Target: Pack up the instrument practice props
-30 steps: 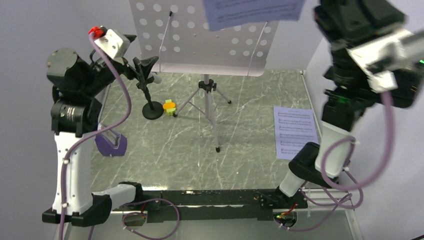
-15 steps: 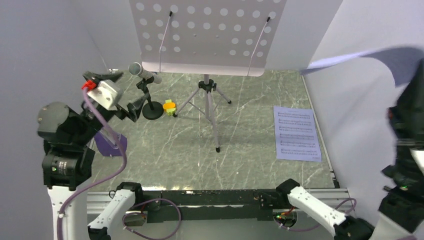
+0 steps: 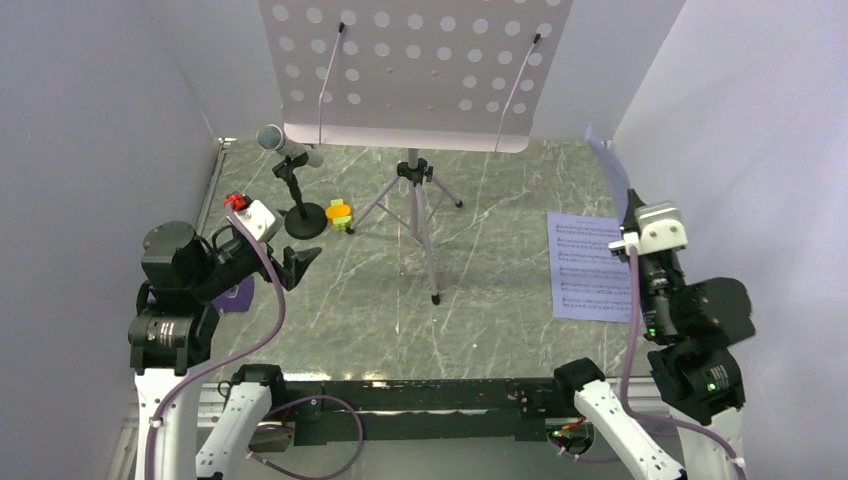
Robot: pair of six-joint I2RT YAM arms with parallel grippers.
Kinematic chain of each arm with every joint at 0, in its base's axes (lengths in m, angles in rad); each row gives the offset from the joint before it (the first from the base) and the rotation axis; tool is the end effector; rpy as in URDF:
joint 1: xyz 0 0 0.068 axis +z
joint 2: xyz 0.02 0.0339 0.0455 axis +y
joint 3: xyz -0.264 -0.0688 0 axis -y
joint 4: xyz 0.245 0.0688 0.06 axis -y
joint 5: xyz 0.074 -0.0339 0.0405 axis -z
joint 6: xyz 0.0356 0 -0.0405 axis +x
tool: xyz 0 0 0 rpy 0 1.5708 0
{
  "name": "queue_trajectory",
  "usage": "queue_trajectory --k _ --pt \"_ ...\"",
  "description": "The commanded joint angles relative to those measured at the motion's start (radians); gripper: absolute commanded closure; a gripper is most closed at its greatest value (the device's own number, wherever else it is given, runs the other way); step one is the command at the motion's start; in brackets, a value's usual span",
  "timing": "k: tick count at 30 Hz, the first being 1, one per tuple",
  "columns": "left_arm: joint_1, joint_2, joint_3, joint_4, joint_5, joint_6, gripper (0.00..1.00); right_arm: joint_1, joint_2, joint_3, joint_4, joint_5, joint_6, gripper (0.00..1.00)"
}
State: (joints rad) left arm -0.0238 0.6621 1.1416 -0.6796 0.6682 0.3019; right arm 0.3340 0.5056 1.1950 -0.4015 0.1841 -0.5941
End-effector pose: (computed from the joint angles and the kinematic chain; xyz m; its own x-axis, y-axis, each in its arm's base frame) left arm 0.1008 -0.0245 0.4218 -0.0037 0.2335 -0.9723 0.6565 0.7340 0.1738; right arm 0.0441 0.0084 0.4744 0.3099 -0.4750 -0.8236 0.0205 0.8694 -0.4937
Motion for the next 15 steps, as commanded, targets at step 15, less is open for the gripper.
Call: queue_trajectory --k 15 --pt "0.022 -0.006 -0.221 0.077 0.057 0.016 0.06 -0.158 0.188 -0.341 -0.061 -0.348 0.303 1.0"
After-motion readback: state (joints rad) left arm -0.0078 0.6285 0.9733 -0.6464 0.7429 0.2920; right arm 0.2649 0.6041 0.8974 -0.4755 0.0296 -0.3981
